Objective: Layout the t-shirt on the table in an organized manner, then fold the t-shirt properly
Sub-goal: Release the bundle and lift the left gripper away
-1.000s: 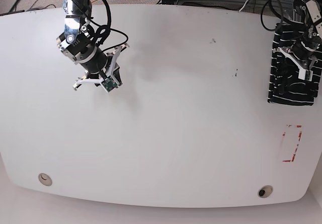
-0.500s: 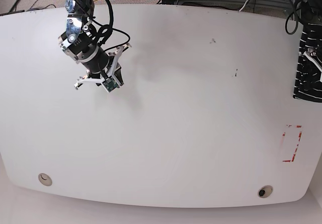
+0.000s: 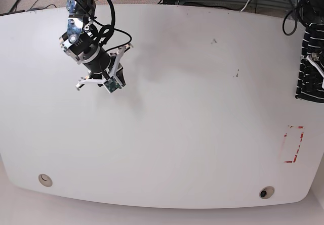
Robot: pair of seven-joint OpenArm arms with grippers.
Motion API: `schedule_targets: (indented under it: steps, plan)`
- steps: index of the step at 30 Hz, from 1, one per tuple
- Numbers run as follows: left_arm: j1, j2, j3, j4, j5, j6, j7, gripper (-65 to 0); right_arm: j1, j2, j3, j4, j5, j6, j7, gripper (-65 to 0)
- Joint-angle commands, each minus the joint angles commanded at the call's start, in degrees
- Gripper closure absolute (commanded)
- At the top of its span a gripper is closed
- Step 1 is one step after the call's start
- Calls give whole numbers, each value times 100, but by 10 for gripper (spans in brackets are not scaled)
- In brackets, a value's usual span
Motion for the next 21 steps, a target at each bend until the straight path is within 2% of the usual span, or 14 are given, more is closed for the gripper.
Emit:
schedule_targets:
  steps: [5,9,12,17,21]
  plan:
    - [-9,677,114,958,18,0,-18,-83,105,18,26,-308,-9,0,677,-33]
    - [-9,1152,440,1653,18,0,-185,-86,132,35,35,-659,-88,0,1380,-33]
    - [18,1459,677,1978,18,198,-484,-88,114,35,44,-905,-369,0,2040,-33]
    - [273,1969,1169,2356,26,479,-870,-88,35,70,53,-1618,-475,-549,3288,-33]
    - [642,2303,1600,2708,149,576,-914,-88,-290,273,237,-1916,-475,-875,3956,-33]
